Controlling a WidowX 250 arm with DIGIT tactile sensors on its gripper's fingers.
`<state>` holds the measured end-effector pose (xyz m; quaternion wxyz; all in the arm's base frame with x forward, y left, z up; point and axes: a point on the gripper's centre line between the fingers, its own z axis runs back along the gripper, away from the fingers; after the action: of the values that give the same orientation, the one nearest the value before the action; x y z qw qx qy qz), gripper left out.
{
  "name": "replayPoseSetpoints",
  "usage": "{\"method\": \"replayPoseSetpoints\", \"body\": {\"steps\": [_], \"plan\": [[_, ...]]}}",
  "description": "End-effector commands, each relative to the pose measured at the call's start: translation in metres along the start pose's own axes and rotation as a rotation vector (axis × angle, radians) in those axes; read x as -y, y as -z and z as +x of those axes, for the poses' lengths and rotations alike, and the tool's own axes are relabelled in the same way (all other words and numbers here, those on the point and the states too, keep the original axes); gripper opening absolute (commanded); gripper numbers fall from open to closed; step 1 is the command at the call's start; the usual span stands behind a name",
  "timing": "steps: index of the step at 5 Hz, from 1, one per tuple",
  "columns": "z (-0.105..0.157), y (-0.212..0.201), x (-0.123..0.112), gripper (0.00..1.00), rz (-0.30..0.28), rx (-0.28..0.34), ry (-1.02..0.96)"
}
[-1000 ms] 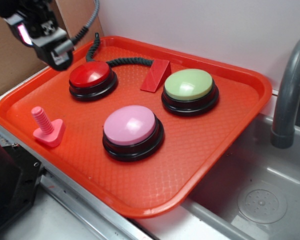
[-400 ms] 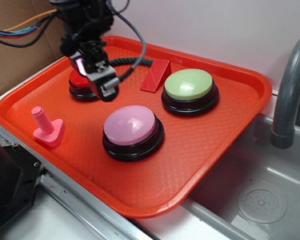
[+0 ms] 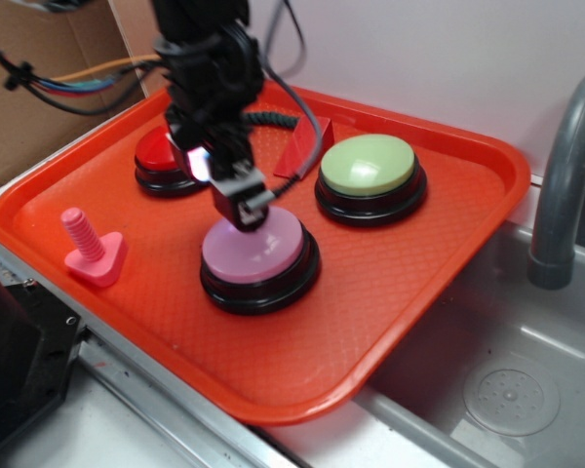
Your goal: Push the pink button.
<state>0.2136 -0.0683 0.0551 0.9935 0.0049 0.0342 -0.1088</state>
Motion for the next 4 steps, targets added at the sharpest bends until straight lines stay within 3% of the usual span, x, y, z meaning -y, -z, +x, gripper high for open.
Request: {"method": "replayPoseSetpoints", "body": {"steps": [1,2,3,4], "plan": [[0.0,0.012,0.002,1.0,0.124,0.05,0.092],[-0.006,-0.01,0.005,1.0,0.185,0.157,0.146],[-0.026,-0.039,0.007,1.0,0.185,0.256,0.105],[-0.035,-0.047,0.008,1.0,0.175,0.211,0.033]]}}
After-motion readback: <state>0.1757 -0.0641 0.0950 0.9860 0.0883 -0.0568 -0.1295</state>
